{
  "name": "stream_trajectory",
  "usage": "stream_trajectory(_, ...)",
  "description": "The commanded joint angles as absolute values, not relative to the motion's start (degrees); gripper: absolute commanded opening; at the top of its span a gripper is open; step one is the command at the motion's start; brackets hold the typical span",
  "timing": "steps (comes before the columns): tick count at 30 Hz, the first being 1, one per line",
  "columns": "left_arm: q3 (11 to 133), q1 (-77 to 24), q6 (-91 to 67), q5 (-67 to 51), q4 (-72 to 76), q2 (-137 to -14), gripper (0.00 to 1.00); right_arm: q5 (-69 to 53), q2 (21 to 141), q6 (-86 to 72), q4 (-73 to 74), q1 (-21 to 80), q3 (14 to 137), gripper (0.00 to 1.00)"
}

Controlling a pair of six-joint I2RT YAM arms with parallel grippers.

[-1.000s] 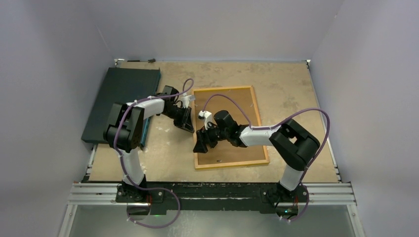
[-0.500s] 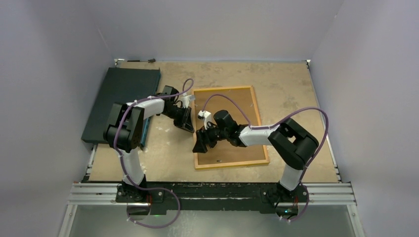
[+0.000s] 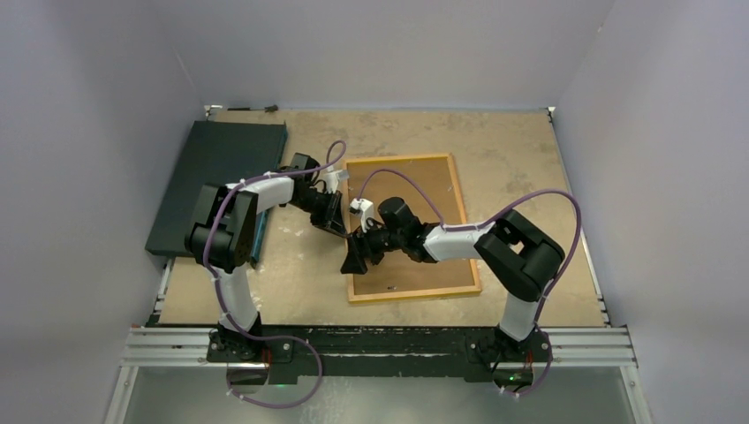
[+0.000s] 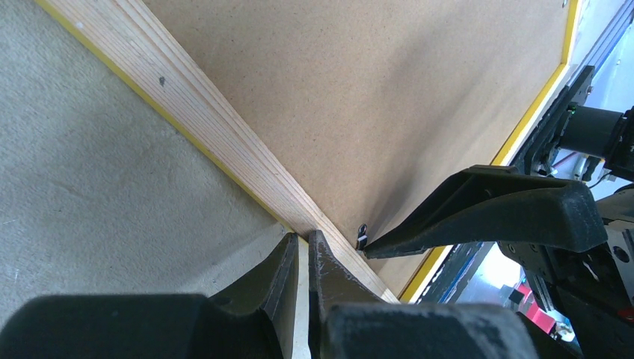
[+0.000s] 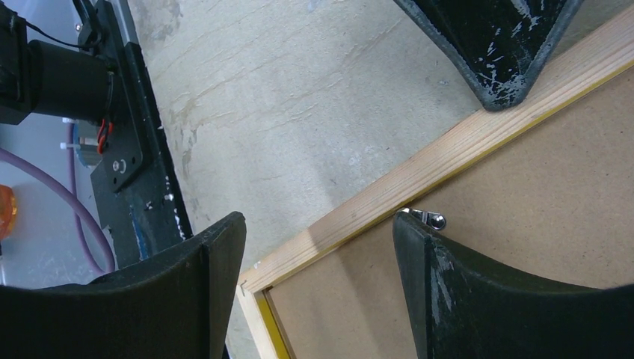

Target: Put the photo into the frame

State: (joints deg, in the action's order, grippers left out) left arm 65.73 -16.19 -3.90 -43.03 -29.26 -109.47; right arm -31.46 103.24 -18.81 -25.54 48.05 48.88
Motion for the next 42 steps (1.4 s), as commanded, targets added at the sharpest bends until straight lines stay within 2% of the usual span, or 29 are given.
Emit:
stream_trajectory(1,65.66,-16.81,-4.06,-43.6,-25.4,-107.93,0.06,-27.52,105.76,-17.62,-23.51,48.69,49.55,0.75)
stream_trajectory(16,65.7,-16.9,-3.31,-43.97,-25.91,-107.97,0.05,-25.41,107.3,-17.67,-28.61,48.61,50.41,0.74)
stream_trajectory(24,67.73,-16.81,-3.27,-43.27,-26.76,-108.05,0.05,-28.86,104.34,-18.34,-29.82,48.61,51.32,0.77)
stream_trajectory(29,73.65,-14.45,-3.94,-42.67,-27.98,-107.89,0.13,-31.82,100.48,-18.84,-28.51,47.13,54.7,0.82)
stream_trajectory(33,77.22,-12.54,-2.46,-42.93,-31.54,-107.73,0.21,-30.71,94.34,-17.26,-18.79,45.56,54.58,0.83)
stream_trajectory(38,71.99,-13.44,1.45,-44.07,-33.93,-105.7,0.26,-28.56,86.5,-17.28,-5.56,40.5,50.89,0.83)
stream_trajectory(42,66.63,-15.67,1.66,-44.48,-31.7,-106.64,0.27,-16.1,81.3,-20.58,1.66,32.47,48.67,0.91)
